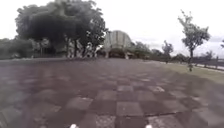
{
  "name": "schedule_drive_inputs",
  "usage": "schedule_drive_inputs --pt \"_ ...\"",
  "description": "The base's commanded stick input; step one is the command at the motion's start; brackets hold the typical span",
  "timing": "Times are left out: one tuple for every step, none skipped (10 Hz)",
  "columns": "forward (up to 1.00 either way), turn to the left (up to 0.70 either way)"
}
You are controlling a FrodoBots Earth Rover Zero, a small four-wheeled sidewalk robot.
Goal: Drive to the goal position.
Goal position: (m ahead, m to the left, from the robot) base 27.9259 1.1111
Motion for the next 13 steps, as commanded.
schedule_drive_inputs --pt "0.98 -0.39" --pt "0.98 -0.39" --pt "0.98 -0.39" --pt "0.98 -0.38" --pt "0.98 -0.32" --pt "0.98 -0.13" --pt "0.98 0.0" --pt "0.98 0.0" --pt "0.98 0.0" --pt "0.98 0.0" --pt "0.98 0.0" --pt "0.98 0.0" --pt "0.98 0.0"
